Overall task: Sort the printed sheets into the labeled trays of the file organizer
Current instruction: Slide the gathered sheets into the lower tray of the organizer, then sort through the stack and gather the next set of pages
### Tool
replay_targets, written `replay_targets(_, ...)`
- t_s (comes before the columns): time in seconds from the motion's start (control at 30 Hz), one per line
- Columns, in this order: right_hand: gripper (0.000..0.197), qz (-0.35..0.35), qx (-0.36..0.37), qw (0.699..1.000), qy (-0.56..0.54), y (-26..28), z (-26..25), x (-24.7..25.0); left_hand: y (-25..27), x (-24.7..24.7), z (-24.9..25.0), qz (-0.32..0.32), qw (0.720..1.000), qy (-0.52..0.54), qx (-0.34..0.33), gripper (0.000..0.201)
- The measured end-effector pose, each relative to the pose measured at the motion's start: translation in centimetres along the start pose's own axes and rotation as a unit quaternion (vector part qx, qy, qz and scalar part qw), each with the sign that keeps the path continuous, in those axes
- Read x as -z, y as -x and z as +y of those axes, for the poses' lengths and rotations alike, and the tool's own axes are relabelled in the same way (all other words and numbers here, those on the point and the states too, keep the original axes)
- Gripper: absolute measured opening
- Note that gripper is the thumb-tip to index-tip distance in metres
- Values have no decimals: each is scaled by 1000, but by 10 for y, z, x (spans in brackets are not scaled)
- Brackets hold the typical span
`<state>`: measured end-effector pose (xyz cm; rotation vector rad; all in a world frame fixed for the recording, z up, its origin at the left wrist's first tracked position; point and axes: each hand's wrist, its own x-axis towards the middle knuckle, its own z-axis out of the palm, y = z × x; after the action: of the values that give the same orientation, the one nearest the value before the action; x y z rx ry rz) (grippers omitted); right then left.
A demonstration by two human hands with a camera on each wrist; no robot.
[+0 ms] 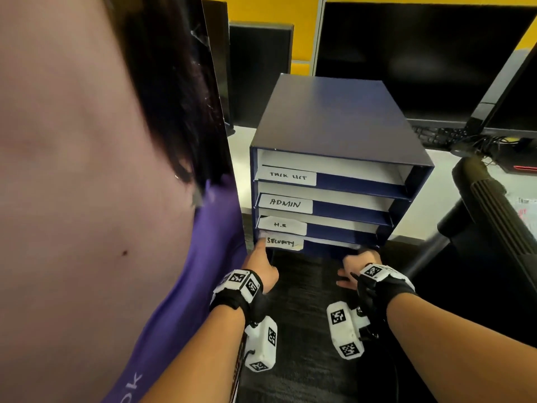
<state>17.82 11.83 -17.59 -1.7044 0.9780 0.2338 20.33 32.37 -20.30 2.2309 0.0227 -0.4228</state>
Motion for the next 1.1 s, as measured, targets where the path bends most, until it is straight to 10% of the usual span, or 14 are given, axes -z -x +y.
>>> replay_targets(0.57, 10, -191, 112, 974, 55, 164, -117, 123, 115, 105, 172, 17, 989, -129, -64, 28)
replay_targets(0.9, 23, -122, 185, 963, 153, 198, -85, 305, 220, 19, 281, 6, 991, -113, -78, 24)
replay_targets(1.1, 28, -72, 217, 906, 357, 168, -22, 412, 267, -84, 335, -75, 993, -85, -24, 19)
